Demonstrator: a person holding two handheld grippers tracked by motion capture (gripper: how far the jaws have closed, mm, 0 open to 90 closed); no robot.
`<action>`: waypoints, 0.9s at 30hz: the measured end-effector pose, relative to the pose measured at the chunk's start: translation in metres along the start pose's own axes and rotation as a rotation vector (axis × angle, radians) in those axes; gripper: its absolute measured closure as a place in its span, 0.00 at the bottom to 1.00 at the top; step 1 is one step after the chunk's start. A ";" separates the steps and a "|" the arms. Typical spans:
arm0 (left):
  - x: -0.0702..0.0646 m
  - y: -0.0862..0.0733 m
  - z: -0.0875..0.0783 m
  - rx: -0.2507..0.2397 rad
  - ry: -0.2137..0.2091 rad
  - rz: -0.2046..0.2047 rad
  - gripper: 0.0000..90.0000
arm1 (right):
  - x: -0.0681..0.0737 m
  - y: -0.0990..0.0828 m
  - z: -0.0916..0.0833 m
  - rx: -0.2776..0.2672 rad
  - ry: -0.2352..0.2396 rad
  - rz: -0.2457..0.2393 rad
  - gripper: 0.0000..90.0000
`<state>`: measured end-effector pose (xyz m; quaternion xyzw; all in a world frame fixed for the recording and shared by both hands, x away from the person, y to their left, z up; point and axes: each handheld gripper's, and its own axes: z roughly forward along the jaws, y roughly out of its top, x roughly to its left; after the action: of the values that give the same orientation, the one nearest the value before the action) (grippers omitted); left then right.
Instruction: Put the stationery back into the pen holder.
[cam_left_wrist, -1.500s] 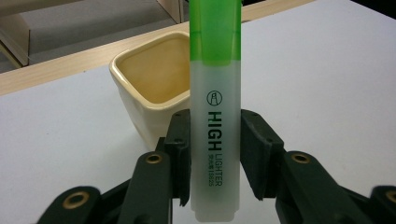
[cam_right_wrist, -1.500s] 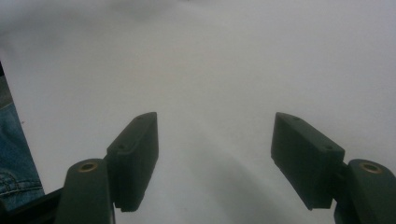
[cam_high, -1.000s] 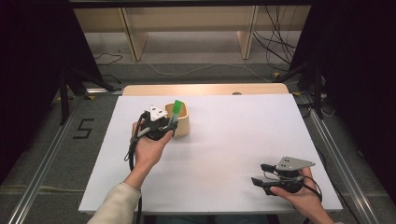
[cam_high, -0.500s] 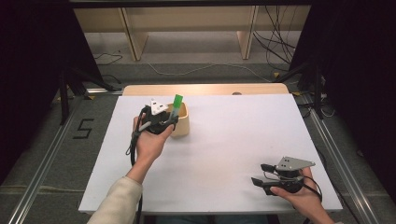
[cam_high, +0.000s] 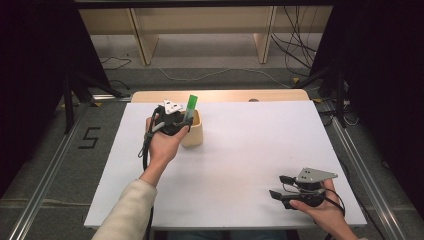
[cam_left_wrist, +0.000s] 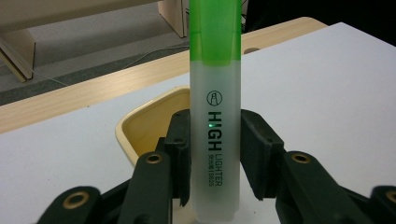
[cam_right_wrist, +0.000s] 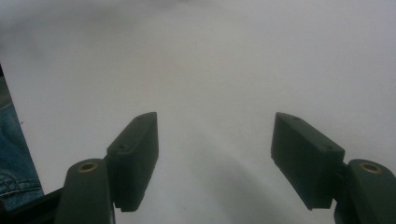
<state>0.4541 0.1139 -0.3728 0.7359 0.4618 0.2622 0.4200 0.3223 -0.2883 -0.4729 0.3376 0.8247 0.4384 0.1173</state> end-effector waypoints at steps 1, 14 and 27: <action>0.000 0.001 0.001 0.003 -0.003 0.002 0.74 | 0.000 0.000 0.000 0.001 0.000 0.002 0.36; 0.005 0.008 0.009 0.007 0.006 -0.002 0.74 | 0.000 0.000 0.000 -0.004 0.002 -0.004 0.36; 0.009 0.009 0.017 0.010 0.011 -0.015 0.74 | 0.000 0.000 0.000 -0.004 0.002 -0.004 0.36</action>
<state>0.4755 0.1132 -0.3737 0.7330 0.4710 0.2610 0.4156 0.3227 -0.2883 -0.4730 0.3355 0.8246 0.4399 0.1180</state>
